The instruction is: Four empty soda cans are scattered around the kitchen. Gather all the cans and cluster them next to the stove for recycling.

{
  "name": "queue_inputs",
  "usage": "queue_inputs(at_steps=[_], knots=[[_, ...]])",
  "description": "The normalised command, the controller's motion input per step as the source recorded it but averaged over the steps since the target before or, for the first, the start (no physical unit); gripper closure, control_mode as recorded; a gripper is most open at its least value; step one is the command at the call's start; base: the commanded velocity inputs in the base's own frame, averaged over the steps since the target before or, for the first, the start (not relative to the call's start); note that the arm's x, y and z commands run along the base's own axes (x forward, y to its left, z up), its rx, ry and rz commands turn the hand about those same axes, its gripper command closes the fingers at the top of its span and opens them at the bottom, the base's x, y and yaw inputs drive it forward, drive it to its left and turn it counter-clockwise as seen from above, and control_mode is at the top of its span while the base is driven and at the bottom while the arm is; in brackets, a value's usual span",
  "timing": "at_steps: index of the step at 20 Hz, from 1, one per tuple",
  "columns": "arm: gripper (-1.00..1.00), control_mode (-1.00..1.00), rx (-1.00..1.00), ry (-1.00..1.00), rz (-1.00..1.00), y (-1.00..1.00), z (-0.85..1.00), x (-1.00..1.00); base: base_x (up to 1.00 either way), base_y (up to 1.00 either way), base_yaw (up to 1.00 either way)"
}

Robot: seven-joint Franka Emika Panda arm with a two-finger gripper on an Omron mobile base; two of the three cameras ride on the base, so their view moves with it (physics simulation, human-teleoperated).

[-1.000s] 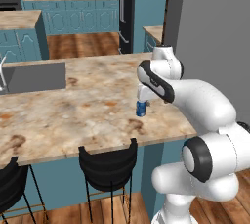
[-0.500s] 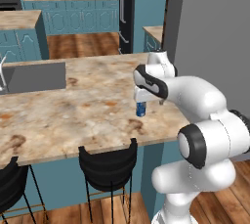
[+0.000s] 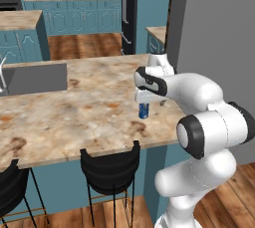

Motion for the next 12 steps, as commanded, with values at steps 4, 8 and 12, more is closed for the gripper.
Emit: queue_inputs(at_steps=[4,8,12], knots=[[-1.00,-1.00,0.00,0.00,0.00,0.00,-0.10,0.23,0.00,0.00,0.00],[-1.00,-1.00,0.00,0.00,0.00,0.00,-0.09,0.24,0.00,0.00,0.00],[-1.00,-1.00,0.00,0.00,0.00,0.00,-0.14,0.29,0.00,0.00,0.00]])
